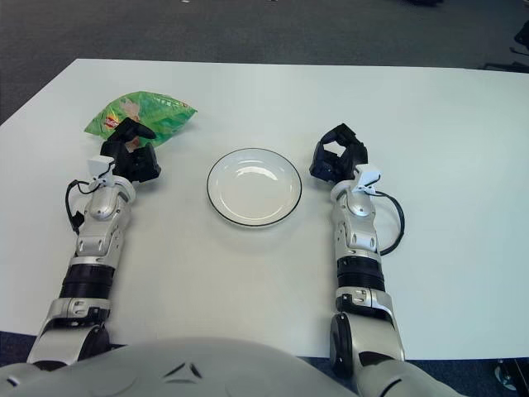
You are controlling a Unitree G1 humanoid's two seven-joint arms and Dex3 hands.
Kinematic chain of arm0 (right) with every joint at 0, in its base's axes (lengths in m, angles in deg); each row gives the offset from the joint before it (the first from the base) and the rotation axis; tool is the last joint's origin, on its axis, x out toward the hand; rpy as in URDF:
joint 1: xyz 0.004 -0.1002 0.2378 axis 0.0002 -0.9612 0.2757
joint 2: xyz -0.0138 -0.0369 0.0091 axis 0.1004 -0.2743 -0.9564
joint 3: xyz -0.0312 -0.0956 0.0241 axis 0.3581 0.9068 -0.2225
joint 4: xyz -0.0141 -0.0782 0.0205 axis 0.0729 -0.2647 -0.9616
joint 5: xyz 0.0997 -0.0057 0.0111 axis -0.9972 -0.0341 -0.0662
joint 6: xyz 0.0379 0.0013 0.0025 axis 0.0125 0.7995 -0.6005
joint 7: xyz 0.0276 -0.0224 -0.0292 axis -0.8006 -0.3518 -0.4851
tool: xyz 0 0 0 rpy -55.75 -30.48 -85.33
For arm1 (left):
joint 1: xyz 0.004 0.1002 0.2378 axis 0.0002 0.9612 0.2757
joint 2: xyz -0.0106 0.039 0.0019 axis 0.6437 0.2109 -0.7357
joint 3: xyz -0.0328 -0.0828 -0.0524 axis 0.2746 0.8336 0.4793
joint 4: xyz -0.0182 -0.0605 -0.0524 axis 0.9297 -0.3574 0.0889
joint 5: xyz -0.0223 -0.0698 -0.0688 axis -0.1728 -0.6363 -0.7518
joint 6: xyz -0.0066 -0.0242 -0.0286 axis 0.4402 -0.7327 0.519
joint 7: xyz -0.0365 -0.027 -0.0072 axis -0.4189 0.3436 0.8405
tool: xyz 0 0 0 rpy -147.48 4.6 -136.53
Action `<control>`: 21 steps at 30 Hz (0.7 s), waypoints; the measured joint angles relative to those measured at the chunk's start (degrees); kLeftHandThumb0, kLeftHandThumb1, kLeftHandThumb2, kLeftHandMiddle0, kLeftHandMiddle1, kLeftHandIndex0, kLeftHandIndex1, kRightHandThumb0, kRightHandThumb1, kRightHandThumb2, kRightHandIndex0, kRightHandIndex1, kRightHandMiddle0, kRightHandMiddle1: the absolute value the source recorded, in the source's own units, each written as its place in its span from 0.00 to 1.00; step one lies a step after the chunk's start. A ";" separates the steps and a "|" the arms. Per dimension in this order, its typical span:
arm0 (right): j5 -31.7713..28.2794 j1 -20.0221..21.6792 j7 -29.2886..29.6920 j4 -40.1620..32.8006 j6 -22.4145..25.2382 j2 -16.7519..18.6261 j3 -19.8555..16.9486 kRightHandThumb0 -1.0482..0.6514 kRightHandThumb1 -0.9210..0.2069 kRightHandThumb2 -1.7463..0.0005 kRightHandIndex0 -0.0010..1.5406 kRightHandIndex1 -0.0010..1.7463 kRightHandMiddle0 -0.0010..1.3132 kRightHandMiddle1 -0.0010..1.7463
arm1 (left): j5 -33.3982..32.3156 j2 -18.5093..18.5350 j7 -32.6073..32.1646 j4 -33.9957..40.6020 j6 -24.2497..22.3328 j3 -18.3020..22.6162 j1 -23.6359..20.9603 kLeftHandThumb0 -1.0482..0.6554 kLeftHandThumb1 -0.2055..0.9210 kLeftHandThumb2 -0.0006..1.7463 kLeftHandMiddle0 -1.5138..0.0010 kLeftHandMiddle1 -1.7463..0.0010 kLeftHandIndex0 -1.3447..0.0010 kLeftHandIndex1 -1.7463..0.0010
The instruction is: Put the snack into the plate.
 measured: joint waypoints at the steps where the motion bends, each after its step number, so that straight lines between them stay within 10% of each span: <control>1: 0.00 -0.01 0.06 -0.04 0.10 0.01 0.01 0.33 0.56 0.23 0.85 1.00 0.48 1.00 | 0.02 0.13 -0.07 1.99 -1.22 -0.07 0.52 0.33 0.45 0.76 0.13 0.00 0.54 0.00; 21: 0.04 0.58 -0.10 0.74 0.18 -0.04 0.04 0.33 0.56 0.23 0.85 1.00 0.49 1.00 | 0.41 3.57 1.85 10.45 -7.28 1.23 -1.82 0.35 0.55 0.68 0.22 0.00 0.60 0.00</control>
